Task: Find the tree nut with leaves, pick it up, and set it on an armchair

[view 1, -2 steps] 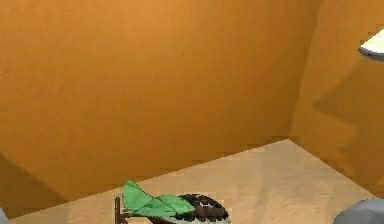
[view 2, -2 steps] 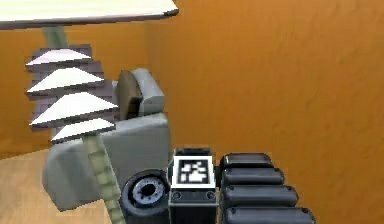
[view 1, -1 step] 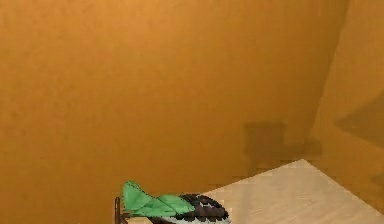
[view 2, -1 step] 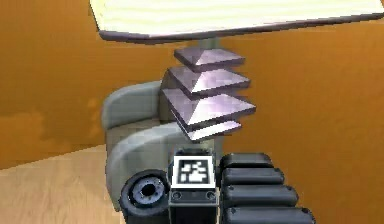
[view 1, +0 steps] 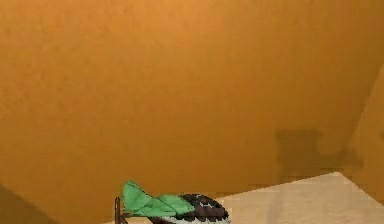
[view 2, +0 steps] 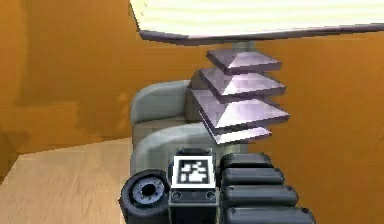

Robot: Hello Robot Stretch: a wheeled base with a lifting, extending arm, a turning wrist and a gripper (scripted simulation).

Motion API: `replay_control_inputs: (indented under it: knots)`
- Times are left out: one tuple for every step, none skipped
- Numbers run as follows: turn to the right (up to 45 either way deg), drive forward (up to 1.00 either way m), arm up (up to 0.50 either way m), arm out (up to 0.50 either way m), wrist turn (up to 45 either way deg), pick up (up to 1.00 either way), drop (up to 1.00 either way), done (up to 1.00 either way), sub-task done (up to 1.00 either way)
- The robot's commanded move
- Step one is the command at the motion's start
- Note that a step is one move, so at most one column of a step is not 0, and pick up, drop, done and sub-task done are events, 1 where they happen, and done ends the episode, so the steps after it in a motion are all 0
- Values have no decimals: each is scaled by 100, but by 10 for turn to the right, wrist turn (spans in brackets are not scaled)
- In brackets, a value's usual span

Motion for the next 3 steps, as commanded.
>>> replay_control_inputs:
  knots:
    - [0,30,0,0,0,0,0,0,0]
    - [450,0,0,0,0,0,0,0,0]
    - [270,0,0,0,0,0,0,0,0]
